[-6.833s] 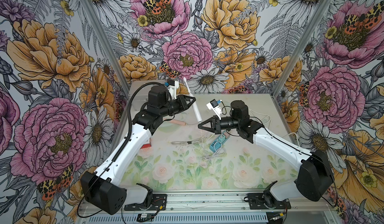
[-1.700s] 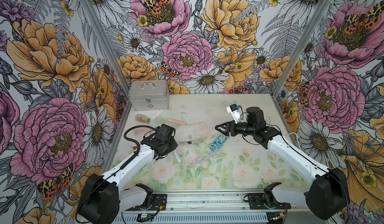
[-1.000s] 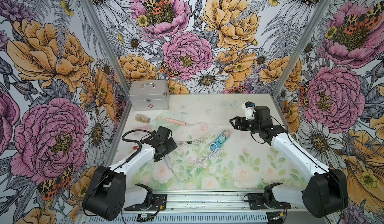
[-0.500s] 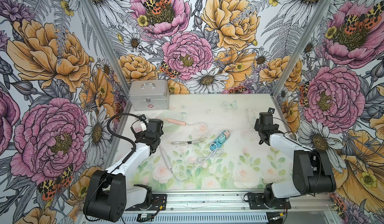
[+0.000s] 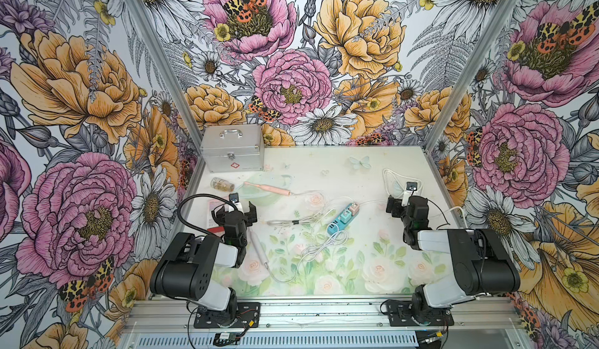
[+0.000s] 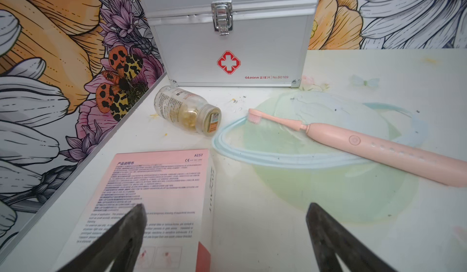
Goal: Charge the electric toothbrush
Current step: Reset both arms
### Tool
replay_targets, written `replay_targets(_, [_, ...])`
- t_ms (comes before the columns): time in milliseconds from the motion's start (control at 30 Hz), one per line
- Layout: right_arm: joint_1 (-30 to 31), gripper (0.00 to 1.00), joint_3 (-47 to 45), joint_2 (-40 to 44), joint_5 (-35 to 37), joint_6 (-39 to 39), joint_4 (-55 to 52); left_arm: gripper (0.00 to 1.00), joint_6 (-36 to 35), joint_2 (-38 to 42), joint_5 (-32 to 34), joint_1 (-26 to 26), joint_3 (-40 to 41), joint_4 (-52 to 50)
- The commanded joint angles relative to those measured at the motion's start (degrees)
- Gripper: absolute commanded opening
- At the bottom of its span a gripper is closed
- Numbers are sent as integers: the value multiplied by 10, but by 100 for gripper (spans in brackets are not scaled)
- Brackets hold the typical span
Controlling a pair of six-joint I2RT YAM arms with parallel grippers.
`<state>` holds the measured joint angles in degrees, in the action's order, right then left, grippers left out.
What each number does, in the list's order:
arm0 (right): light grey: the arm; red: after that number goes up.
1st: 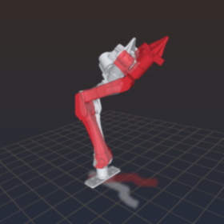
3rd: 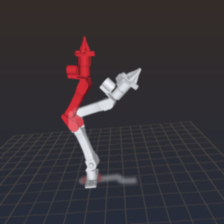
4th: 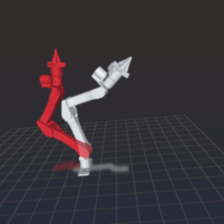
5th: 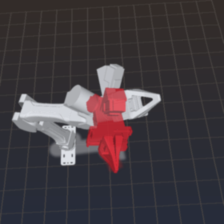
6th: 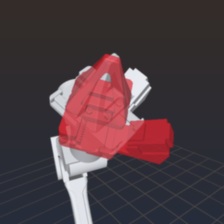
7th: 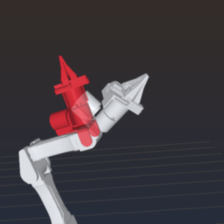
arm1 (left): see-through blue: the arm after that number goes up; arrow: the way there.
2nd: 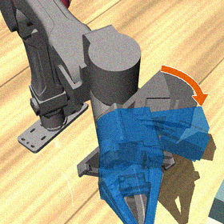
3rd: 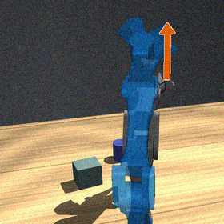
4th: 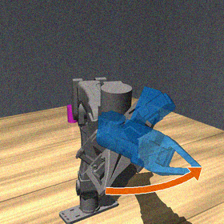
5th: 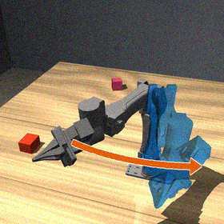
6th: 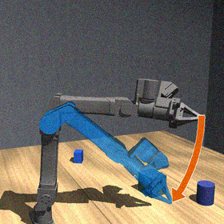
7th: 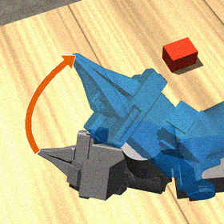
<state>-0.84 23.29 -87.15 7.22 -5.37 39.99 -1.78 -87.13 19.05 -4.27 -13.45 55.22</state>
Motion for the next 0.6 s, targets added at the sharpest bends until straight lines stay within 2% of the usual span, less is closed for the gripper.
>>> replay_targets(0, [-2, 100, -2, -5, -16, 8, 77, 99, 40, -15, -98, 55, -63, 28])
replay_targets(33, [-1, 100, -3, -4, -15, 9, 80, 99, 35, 5, -80, 44, -86, -61])
replay_targets(67, [-1, 100, -4, -4, -14, 9, 80, 99, 21, -3, -50, 29, -89, -55])
replay_targets(100, [0, 100, -4, -4, -15, 9, 81, 99, 18, -11, -48, 27, -81, -21])
replay_targets(167, [-1, 100, -3, -4, -15, 8, 80, 99, 18, -5, -43, 25, -82, -33])
replay_targets(267, [-1, 100, -3, -4, -15, 9, 80, 99, 19, -6, -59, 32, -85, -38])
replay_targets(400, [-1, 100, -3, -4, -16, 9, 80, 99, 4, -7, -40, 13, -80, -28])
replay_targets(500, [-1, 100, -3, -4, -15, 9, 80, 99, 20, -8, -64, 33, -87, -38])
replay_targets(567, [-1, 100, -3, -5, -15, 9, 79, 99, 18, -5, -57, 28, -85, -38])
